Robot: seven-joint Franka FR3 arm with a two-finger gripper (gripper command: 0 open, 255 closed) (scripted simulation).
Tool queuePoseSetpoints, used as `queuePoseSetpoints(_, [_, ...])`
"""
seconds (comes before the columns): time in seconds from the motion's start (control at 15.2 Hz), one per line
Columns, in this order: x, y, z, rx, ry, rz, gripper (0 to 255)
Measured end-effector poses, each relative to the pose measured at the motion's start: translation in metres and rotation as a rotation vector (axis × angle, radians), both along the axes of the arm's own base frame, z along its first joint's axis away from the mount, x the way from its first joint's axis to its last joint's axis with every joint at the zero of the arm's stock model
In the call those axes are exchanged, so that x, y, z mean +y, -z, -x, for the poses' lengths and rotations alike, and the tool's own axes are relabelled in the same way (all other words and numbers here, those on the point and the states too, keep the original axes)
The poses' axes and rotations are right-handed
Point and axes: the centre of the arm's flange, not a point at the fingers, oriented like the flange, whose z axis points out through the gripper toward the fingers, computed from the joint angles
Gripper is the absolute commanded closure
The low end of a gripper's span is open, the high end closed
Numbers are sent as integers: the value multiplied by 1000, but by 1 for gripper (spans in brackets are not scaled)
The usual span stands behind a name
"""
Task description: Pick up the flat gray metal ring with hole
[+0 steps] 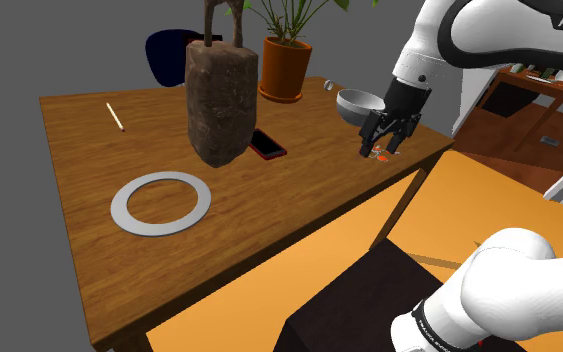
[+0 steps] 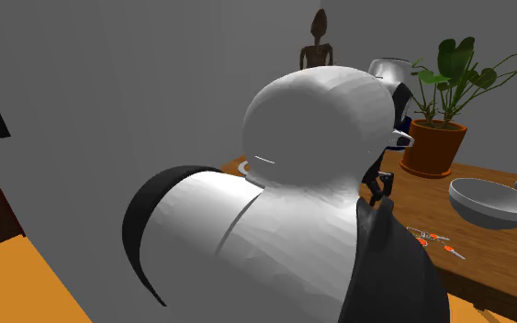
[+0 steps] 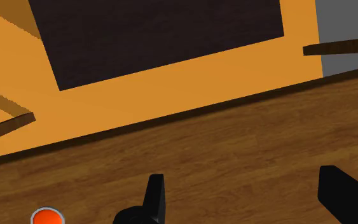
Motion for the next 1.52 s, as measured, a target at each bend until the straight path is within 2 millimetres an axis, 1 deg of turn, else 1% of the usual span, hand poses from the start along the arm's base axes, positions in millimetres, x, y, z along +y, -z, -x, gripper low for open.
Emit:
queuePoseSetpoints(0.07, [0,0,0,0,0,0,0])
queuePoseSetpoints(0.13, [6,0,-3,0,-1,1,0])
queuePoseSetpoints(0.2, [15,-1,-5,0,-2,2,0])
queuePoseSetpoints(0.33, [37,4,-14,0,-6,5,0])
queuePoseSetpoints(0.59, [87,7,-33,0,-12,10,0])
queuePoseSetpoints(0.73, [114,9,-40,-1,-16,13,0])
queuePoseSetpoints(0.86, [136,12,-48,-1,-19,16,0])
queuePoseSetpoints(1.06, [175,10,-68,-2,-24,20,0])
queuePoseSetpoints(1.19, [201,13,-71,-2,-28,23,0])
queuePoseSetpoints(1.32, [225,19,-82,-2,-30,25,0])
queuePoseSetpoints(1.39, [240,20,-84,-2,-33,27,0])
queuePoseSetpoints(1.45, [253,19,-91,-3,-34,28,0])
queuePoseSetpoints(1.52, [262,21,-97,-3,-35,29,0])
